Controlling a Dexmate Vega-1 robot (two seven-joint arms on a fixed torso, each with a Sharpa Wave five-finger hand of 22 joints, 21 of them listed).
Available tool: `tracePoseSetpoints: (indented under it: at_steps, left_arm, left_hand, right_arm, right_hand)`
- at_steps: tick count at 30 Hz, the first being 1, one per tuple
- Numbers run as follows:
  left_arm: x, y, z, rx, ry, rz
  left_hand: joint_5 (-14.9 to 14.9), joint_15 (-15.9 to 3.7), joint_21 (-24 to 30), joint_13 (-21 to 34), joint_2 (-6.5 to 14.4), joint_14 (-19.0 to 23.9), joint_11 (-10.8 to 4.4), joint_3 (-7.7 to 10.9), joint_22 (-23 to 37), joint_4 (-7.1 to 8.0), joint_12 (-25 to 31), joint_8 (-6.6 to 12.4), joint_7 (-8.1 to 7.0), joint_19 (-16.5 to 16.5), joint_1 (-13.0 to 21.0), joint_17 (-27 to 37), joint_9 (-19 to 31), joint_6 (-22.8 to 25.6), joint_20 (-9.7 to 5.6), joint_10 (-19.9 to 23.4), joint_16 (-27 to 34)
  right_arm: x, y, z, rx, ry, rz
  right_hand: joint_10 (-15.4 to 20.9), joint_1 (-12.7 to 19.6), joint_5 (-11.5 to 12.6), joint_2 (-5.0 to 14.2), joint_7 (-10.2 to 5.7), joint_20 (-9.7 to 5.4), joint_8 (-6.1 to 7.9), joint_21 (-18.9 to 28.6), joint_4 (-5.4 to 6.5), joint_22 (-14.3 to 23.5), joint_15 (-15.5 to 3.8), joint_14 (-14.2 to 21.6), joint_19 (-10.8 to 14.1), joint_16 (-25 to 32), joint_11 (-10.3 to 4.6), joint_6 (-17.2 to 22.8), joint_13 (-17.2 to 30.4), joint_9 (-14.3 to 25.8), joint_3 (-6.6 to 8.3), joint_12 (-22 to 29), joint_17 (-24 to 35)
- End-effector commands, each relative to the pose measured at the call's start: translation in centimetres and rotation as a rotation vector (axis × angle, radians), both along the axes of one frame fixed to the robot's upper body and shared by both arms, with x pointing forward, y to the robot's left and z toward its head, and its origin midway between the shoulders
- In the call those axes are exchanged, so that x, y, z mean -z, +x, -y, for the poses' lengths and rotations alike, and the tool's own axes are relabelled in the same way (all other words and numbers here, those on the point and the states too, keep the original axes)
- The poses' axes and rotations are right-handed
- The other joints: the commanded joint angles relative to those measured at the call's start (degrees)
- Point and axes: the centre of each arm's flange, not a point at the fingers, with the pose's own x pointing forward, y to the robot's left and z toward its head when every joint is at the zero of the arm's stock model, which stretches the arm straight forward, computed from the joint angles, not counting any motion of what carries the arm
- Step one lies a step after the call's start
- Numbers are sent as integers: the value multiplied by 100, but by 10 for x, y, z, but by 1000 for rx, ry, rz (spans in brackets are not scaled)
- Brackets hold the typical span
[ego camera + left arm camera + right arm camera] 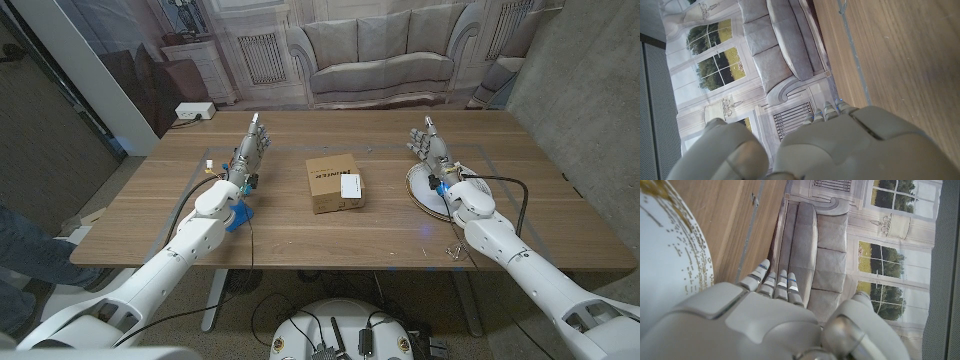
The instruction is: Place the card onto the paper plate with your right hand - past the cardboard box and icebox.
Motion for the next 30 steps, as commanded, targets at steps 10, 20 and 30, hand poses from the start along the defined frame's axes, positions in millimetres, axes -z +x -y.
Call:
tracePoseSetpoints:
  at_steps: [10,20,30]
  left_arm:
    - [-5,1,5,-18,1,-10]
    - [-8,-1,5,-22,11,-13]
    - [-5,-9,6,-35,18,-19]
  left_hand:
    - [32,4,44,9,18,-105,-6,-1,25,20,48,53,17,-92,72,5,31,-3,-368,2,57]
    - [35,9,62,10,52,-33,12,-2,25,7,73,76,35,-37,104,4,32,71,-341,80,73]
    - [35,22,70,11,81,22,30,-1,24,-7,93,100,40,-2,137,4,31,156,-317,147,81]
  right_arm:
    - [3,-9,1,6,6,20]
    - [-1,-18,-2,9,5,40]
    - [0,-29,-7,-22,-15,77]
  right_hand:
    - [46,38,41,7,-38,-216,2,-12,-16,21,1,22,26,2,-36,-8,7,16,33,16,17]
    - [66,48,47,20,-48,-208,6,-36,-20,23,-1,35,26,-3,-23,6,8,16,31,18,19]
    - [85,72,53,38,-53,-202,8,-54,-30,26,-17,81,41,3,-33,16,10,17,35,20,19]
